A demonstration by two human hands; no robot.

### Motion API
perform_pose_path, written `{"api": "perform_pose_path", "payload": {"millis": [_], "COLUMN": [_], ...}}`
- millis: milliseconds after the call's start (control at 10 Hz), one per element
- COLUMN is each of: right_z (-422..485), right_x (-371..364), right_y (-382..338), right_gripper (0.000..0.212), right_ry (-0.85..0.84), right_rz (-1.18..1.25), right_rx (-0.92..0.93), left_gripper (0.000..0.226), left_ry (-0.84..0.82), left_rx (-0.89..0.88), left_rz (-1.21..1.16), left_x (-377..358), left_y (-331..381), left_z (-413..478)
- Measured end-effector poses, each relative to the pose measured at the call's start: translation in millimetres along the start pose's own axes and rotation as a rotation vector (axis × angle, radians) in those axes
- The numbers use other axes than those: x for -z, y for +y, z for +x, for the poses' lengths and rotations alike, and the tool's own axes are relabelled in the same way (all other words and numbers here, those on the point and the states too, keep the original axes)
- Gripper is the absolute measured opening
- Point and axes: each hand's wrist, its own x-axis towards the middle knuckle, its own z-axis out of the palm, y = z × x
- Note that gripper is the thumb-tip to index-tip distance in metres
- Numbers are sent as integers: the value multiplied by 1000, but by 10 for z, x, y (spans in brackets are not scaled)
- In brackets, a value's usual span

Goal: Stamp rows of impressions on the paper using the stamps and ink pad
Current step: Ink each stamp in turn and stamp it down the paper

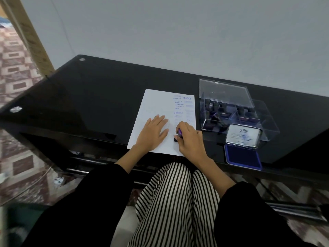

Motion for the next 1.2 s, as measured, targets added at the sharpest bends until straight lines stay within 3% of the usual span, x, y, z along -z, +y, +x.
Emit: {"api": "perform_pose_path", "payload": {"millis": [1200], "right_z": [-48], "right_x": [-74], "right_y": [41], "right_gripper": [10], "right_ry": [74], "right_rz": [71], "right_rx": [42], "left_gripper": [47], "left_ry": [-9], "left_rx": [0], "left_rz": [3], "left_x": [18], "left_y": [11], "left_z": [-3]}}
